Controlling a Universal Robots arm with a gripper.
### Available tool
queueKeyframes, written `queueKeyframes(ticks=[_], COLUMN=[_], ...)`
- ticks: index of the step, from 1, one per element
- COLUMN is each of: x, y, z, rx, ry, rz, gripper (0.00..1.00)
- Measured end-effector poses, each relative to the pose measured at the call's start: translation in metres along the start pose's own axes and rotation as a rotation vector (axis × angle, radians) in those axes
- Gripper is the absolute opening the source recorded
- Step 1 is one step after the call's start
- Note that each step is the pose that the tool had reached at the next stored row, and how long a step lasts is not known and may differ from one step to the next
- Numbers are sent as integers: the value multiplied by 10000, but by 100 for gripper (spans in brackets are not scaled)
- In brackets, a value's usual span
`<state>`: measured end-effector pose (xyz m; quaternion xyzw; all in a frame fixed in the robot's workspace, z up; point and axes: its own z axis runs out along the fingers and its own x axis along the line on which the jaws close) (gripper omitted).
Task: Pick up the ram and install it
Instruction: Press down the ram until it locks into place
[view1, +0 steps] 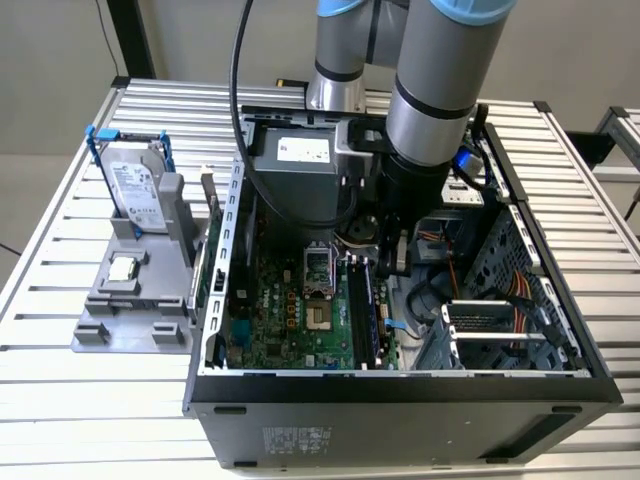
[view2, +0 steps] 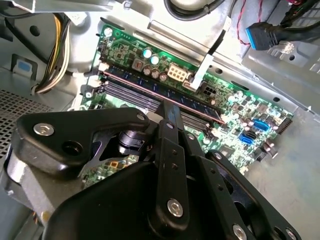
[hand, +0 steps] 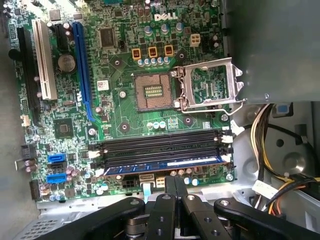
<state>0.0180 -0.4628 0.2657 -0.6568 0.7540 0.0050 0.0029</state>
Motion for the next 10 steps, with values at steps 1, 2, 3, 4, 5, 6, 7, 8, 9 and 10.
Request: queueKeyframes(ticks=[1, 2, 3, 4, 5, 6, 7, 8, 9, 10], x=[0, 0, 0, -1, -1, -1, 0, -1, -1, 0], y=[0, 0, 0, 0, 0, 0, 0, 0, 0, 0], z=[-6, -13, -20, -21, -21, -21, -22, -22, -22, -23], rx=[0, 1, 0, 1, 1, 1, 1, 1, 0, 0], ry=[0, 1, 1, 0, -1, -1, 0, 0, 0, 0], rz=[0, 0, 0, 0, 0, 0, 0, 0, 0, 0], gripper=[0, 0, 0, 0, 0, 0, 0, 0, 0, 0])
